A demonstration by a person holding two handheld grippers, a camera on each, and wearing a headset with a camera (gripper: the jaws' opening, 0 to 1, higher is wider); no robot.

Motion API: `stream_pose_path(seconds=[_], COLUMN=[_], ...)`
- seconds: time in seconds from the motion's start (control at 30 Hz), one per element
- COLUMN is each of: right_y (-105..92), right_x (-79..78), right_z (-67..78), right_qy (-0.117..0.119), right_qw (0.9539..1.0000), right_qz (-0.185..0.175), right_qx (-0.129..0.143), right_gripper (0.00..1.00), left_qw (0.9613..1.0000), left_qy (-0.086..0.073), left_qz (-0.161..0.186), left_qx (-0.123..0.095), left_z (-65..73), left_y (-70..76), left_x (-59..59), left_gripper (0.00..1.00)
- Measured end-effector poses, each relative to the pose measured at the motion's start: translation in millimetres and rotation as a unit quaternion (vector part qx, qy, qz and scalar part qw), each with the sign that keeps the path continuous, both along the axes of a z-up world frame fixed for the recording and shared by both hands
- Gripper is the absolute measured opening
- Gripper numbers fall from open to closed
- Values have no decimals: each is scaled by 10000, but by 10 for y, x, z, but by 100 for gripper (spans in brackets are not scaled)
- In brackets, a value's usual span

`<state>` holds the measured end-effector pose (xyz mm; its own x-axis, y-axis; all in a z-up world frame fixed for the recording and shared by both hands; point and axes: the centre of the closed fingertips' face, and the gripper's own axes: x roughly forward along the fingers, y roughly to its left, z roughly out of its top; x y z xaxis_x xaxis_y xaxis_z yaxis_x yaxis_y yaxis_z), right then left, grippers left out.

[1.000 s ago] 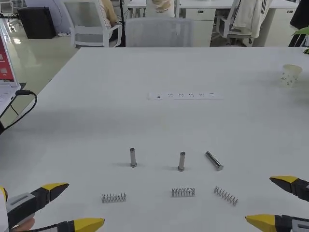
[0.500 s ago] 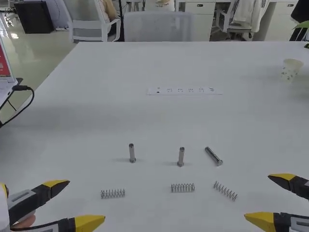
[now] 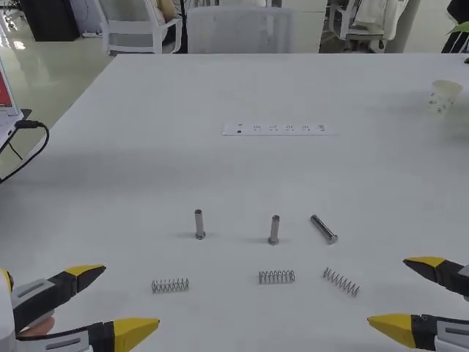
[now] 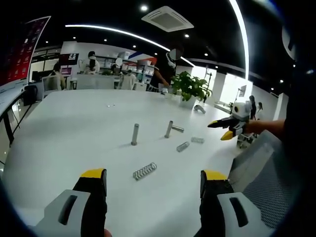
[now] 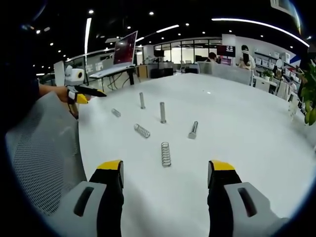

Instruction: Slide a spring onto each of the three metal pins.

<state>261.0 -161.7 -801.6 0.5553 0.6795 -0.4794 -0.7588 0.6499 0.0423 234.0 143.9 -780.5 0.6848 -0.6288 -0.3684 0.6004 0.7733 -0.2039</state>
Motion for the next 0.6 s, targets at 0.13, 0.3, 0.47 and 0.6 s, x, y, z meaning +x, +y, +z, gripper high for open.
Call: stream_pose_path(seconds=[0.13,0.3,0.47,0.6], right_y=[5,5,-8,-27], right_x=[13,23,9,14], right_z=[-3,8,5,5], right_qy=[5,-2,13,23], right_qw=[10000,10000,10000,9999], right_qz=[-8,-39,-70,-110], right_qx=[14,29,12,5], right_gripper=[69,68,68,68], left_qw=[10000,10000,10000,10000], left_qy=[-14,-28,-32,-9], left_qz=[7,-2,4,-15], left_qx=[1,24,14,27], left_z=[14,25,23,2], left_y=[-7,-12,-8,-14], left_x=[11,12,9,-2], left_gripper=[74,74,74,74])
